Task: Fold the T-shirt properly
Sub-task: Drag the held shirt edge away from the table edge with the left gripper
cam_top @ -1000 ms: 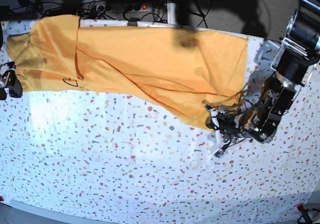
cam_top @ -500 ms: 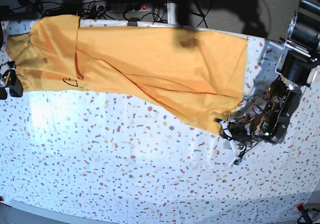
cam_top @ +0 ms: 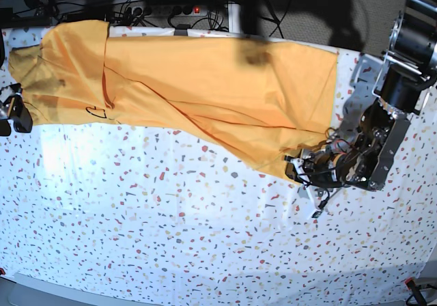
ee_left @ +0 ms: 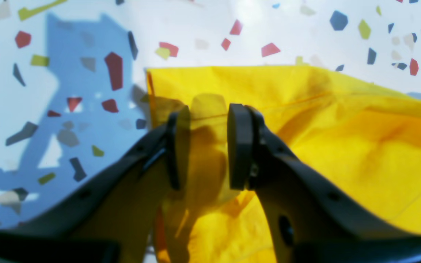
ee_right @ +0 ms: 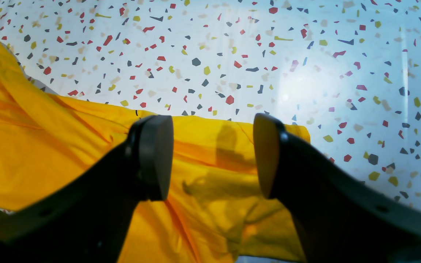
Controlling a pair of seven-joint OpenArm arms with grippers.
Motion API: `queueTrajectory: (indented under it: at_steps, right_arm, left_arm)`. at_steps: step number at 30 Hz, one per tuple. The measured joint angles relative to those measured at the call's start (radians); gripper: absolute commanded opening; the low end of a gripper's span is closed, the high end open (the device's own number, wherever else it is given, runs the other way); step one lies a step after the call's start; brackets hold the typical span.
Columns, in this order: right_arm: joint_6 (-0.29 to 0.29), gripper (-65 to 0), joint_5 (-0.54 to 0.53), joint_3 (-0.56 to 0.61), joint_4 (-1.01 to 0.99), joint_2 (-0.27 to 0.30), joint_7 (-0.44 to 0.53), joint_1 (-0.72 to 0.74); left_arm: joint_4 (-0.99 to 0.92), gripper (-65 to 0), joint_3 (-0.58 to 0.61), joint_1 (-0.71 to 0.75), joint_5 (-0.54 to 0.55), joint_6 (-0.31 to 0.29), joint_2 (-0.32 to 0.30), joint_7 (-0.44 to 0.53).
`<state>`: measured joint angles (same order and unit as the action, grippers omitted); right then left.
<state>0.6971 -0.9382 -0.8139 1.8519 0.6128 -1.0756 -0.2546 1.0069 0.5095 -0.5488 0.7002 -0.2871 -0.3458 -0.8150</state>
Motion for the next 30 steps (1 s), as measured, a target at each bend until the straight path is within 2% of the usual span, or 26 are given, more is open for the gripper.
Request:
queueTrajectory:
  at_steps: [3,5,8,11,14,16,20,27,29,30]
  right_arm:
    - [0.000,-30.3,0.000,0.000,0.000,0.000,0.000,0.000]
    - [0.000,-30.3,0.000,0.000,0.000,0.000,0.000,0.000]
    - [0.000,-30.3,0.000,0.000,0.000,0.000,0.000,0.000]
    - [0.000,-30.3,0.000,0.000,0.000,0.000,0.000,0.000]
    - [0.000,-30.3,0.000,0.000,0.000,0.000,0.000,0.000]
    - [0.000,-30.3,0.000,0.000,0.000,0.000,0.000,0.000]
    - [0.000,-30.3,0.000,0.000,0.000,0.000,0.000,0.000]
    - [0.000,-30.3,-0.003,0.000,0.000,0.000,0.000,0.000]
    - [0.000,-30.3,-0.004,0.000,0.000,0.000,0.000,0.001]
    - [0.000,-30.3,-0.003,0.000,0.000,0.000,0.000,0.000]
  left_arm:
    - [0.000,-47.3,0.000,0.012,-0.003,0.000,0.000,0.035]
    - [0.000,-47.3,0.000,0.037,-0.087,0.000,0.006,0.107]
    - [0.001,-47.3,0.000,0.070,-0.181,0.079,0.009,0.192]
    - [0.001,-47.3,0.000,0.073,-0.228,0.225,0.015,0.238]
    - [0.001,-47.3,0.000,0.077,-0.219,0.224,0.013,0.206]
    - [0.001,-47.4,0.000,0.072,-0.190,0.179,0.022,0.156]
    - [0.002,-47.4,-0.006,0.070,-0.055,0.036,0.024,0.108]
    - [0.002,-47.7,-0.005,0.070,-0.057,0.028,0.033,0.132]
    - [0.002,-52.9,-0.004,0.069,-0.082,0.027,0.033,0.134]
    - [0.002,-57.9,-0.004,0.069,-0.100,0.027,0.033,0.135]
